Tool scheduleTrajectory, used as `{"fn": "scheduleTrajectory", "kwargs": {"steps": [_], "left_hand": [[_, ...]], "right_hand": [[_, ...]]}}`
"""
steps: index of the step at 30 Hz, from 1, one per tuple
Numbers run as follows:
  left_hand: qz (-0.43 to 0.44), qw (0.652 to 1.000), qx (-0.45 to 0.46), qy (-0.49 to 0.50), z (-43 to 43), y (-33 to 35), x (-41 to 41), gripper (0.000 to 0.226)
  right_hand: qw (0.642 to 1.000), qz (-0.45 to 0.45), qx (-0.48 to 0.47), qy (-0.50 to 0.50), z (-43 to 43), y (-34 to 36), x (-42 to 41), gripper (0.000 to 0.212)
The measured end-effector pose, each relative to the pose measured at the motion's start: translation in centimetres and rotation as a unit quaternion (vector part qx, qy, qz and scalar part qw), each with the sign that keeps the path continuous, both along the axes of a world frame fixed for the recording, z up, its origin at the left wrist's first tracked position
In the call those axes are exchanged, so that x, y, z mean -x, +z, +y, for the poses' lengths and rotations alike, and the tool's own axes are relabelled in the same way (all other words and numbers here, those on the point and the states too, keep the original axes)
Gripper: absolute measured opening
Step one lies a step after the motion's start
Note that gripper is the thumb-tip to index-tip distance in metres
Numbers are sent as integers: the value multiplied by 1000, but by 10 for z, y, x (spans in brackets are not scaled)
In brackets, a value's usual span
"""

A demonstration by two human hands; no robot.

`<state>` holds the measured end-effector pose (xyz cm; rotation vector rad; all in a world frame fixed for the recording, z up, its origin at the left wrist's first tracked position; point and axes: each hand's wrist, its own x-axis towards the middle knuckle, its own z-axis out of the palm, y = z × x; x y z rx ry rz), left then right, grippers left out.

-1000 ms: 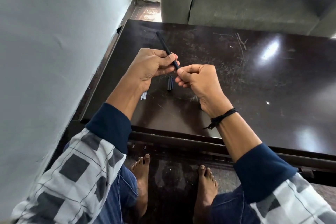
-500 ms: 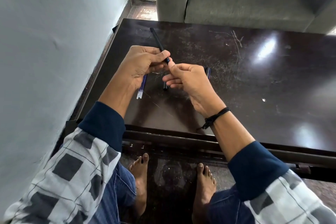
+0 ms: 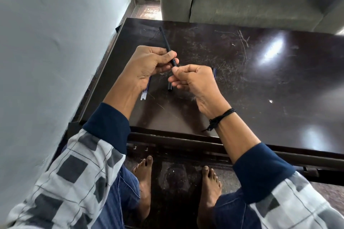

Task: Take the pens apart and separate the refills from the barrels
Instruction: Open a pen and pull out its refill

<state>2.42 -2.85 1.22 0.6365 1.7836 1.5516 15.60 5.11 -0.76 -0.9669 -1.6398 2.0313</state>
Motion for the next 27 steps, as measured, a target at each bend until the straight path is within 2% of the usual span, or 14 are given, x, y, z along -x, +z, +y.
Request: {"fn": "scheduleTrajectory", "kwargs": {"steps": [3,12,18,27], "left_hand": [[-3,1000,-1,-4,-1,0,2,9],[-3,1000,-4,-19,2,-1,-1,18],[-5,1000,-3,-12,2,-2,2,17],[-4,1000,-8,-20,3,-4,0,17]], "right_hand": [[1000,-25,12,15,0,1,1,33],[1000,-13,-9,1,0,0,-2,17],[999,-31,15,11,-3,2,1,35],[1000,-20,-17,3,-1,1,-4,18]]}}
